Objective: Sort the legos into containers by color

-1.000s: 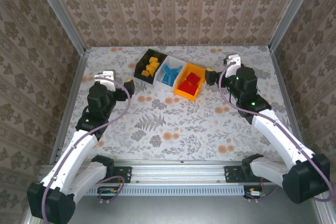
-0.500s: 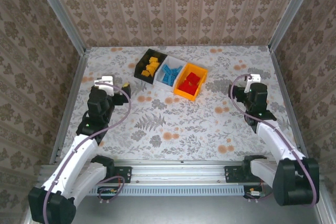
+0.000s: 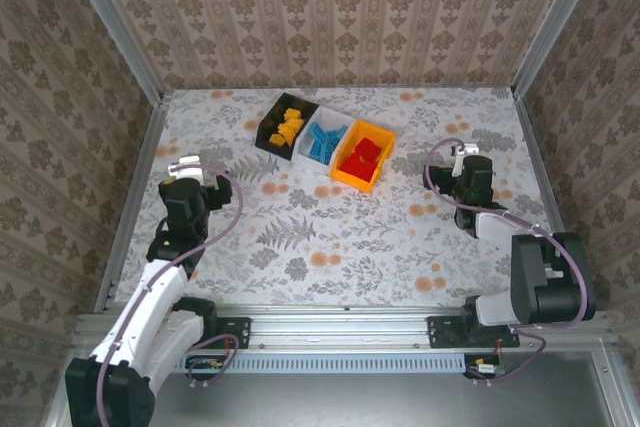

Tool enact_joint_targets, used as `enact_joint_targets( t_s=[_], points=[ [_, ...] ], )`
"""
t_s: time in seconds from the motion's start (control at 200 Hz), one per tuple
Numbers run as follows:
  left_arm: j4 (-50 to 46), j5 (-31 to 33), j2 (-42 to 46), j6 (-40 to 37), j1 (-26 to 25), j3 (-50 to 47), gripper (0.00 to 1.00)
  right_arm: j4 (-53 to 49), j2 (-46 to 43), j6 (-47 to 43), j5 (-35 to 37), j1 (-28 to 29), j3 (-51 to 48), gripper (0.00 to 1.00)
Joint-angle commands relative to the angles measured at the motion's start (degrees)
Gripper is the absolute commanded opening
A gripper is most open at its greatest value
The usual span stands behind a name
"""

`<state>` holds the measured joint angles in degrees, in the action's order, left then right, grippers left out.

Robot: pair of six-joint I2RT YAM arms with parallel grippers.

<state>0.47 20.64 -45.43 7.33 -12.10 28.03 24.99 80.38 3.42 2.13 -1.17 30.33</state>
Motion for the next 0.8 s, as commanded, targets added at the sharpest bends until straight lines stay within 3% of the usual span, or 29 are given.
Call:
enact_joint_targets(
  t_s=[0.0, 0.335, 0.625, 0.795],
  points=[
    [5.3, 1.5, -3.3, 1.0, 2.4, -1.6, 1.00, 4.1, 1.8, 1.1, -1.7, -0.3, 1.5, 1.00],
    [23.2, -5.1, -24.7, -4.3, 8.5, -1.7, 1.00, 4.1, 2.8, 2.3, -2.0, -0.8, 1.4, 1.00],
    [29.0, -8.0, -35.6, -5.7, 9.4, 1.5, 1.00, 2.9, 3.5, 2.4, -2.0, -0.9, 2.4, 1.00],
    [30.3, -13.6, -40.0, -9.5, 10.1, 4.4, 1.00, 2.1, 4.3, 2.2, -2.2, -0.9, 3.3, 1.00]
  ],
)
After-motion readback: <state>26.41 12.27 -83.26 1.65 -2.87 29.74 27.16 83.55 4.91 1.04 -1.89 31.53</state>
